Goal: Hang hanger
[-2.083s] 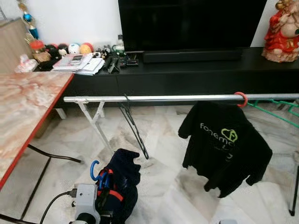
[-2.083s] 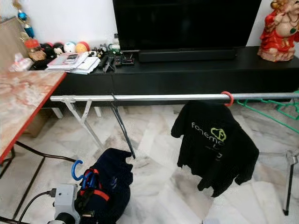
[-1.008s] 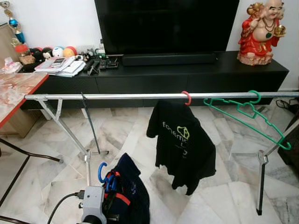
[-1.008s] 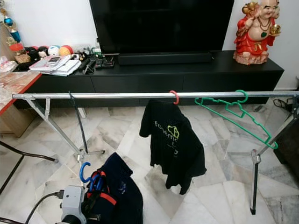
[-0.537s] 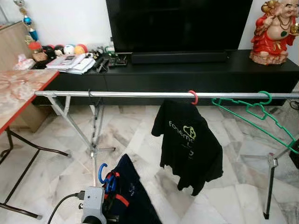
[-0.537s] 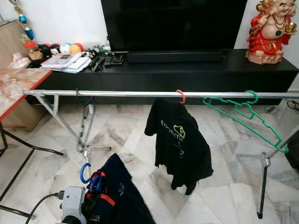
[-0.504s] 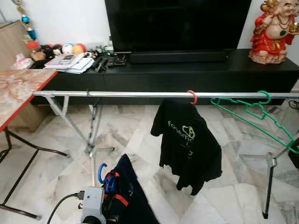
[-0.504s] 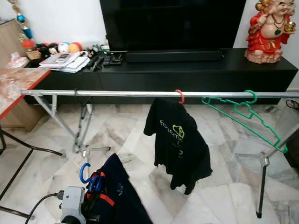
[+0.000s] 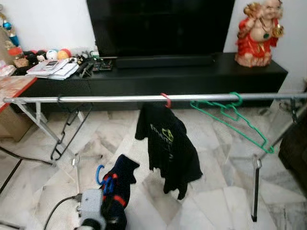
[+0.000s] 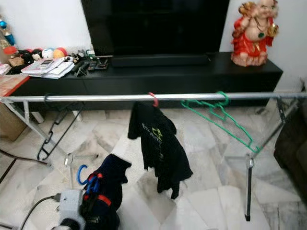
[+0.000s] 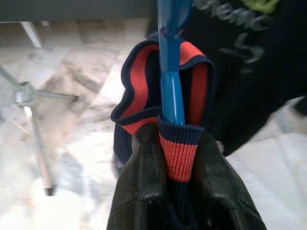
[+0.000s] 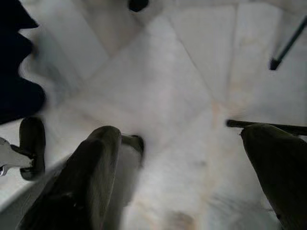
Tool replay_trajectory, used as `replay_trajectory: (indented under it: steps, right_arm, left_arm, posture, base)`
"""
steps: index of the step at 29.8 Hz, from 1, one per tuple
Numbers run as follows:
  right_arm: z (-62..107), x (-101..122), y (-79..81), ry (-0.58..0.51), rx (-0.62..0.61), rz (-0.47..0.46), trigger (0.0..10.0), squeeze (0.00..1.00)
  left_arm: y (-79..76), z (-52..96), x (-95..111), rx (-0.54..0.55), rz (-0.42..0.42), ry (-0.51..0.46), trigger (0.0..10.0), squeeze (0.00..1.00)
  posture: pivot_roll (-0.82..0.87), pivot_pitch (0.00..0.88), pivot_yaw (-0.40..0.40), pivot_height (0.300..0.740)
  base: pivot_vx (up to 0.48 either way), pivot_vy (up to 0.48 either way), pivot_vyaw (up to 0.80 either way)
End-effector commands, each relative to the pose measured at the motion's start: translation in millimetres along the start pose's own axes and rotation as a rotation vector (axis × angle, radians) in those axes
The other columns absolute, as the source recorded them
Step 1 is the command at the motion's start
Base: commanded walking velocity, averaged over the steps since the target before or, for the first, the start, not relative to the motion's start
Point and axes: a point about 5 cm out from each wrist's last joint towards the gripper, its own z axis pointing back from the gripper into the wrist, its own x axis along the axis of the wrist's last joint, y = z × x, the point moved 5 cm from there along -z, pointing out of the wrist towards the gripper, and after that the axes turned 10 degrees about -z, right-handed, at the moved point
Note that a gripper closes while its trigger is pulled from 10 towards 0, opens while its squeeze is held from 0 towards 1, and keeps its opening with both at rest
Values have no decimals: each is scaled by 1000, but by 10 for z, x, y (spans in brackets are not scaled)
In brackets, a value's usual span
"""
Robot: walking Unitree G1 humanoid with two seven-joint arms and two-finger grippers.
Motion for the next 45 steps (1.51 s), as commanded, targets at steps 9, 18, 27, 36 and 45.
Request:
replay_trajectory:
  steps: [9,18,27,36,45]
  right_arm:
    - [-16,51,80,-9,21,7,10000,0]
    - [-15,51,105,-8,47,18,10000,0]
    - [-14,38,110,-1,53,-3,10000,0]
    - [-12,33,103,-2,52,0,10000,0]
    - [-7,15,96,0,49,-1,10000,0]
  left_arm:
    - [240,-6,62,85,-35,-15,10000,0]
    - [479,-26,162,179,-22,-44,10000,0]
    - [600,-40,192,210,-35,-48,10000,0]
    - [447,-79,193,127,-46,-52,10000,0]
    - [432,-95,201,112,-49,-57,10000,0]
  posture:
    - [32,62,35,740]
    - [32,63,32,740]
    - [31,61,30,740]
    - [29,48,29,740]
    - [29,33,30,740]
  base:
    - [0,0,0]
    - [27,0,0]
    - [256,0,425]
    - [285,0,0]
    - [308,0,0]
